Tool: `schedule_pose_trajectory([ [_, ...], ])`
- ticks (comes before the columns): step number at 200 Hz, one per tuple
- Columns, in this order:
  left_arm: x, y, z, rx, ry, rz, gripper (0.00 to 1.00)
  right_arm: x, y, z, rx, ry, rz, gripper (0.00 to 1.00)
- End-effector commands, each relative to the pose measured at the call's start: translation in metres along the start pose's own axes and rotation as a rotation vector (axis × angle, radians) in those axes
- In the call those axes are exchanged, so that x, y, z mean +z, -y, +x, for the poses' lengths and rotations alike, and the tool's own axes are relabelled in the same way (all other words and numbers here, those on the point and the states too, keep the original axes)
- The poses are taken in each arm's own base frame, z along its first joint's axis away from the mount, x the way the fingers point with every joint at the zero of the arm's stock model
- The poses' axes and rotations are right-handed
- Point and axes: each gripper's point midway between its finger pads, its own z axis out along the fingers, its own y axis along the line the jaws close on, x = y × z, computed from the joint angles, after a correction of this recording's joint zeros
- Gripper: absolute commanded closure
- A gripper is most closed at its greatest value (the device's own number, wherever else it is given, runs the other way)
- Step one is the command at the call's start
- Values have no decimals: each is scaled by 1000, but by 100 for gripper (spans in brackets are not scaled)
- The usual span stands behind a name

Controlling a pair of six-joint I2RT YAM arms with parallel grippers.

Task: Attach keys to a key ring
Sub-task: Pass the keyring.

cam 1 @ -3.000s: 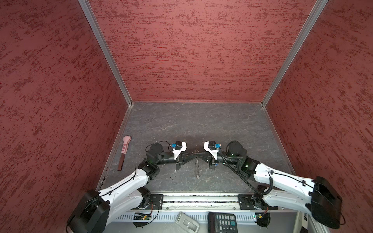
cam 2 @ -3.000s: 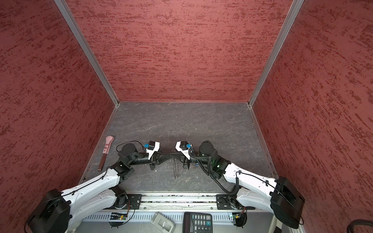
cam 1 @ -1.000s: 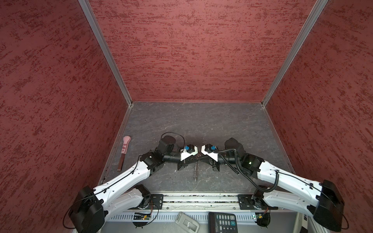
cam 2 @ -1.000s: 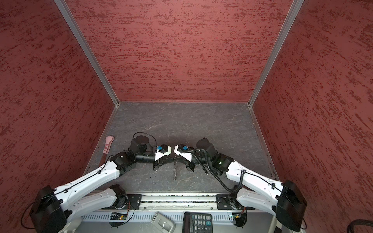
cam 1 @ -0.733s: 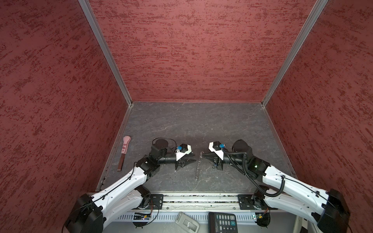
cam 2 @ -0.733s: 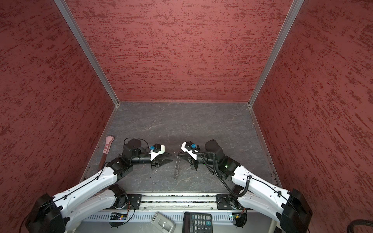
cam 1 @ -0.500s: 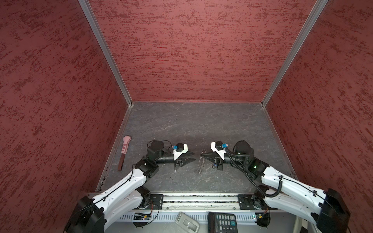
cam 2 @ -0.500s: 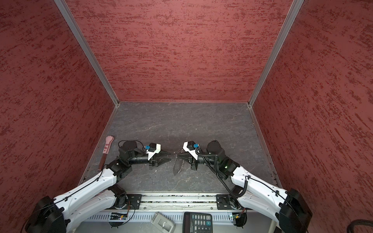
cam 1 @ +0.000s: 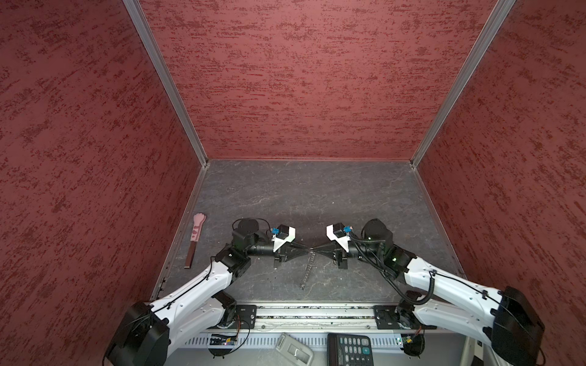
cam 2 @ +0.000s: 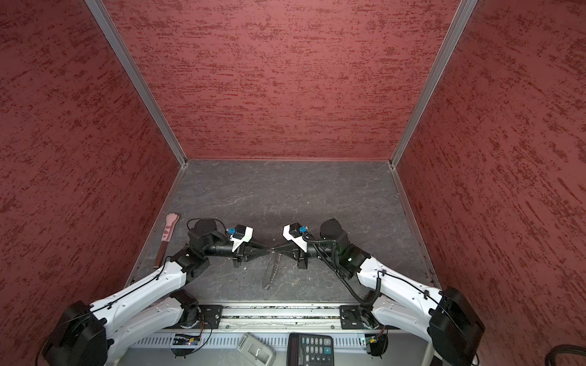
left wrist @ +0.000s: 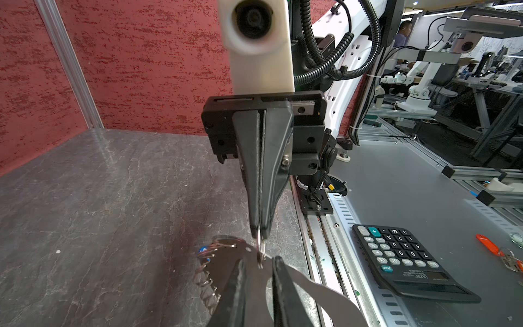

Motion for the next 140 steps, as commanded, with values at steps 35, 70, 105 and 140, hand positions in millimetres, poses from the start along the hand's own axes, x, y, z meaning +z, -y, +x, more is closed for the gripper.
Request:
schedule_pose_trajectory([
  [35,4,7,-7,17,-11,54,85,1,-4,-20,-61,15,-37,100],
  [70,5,7,-4,6,-18,59,88,2,-4,-21,-64,13,-39,100],
  [105,7,7,-3,0,-27,66,89,3,-4,-22,-61,12,-46,100],
  [140,7,7,-3,0,-27,63,87,5,-3,-20,-58,8,-50,100],
])
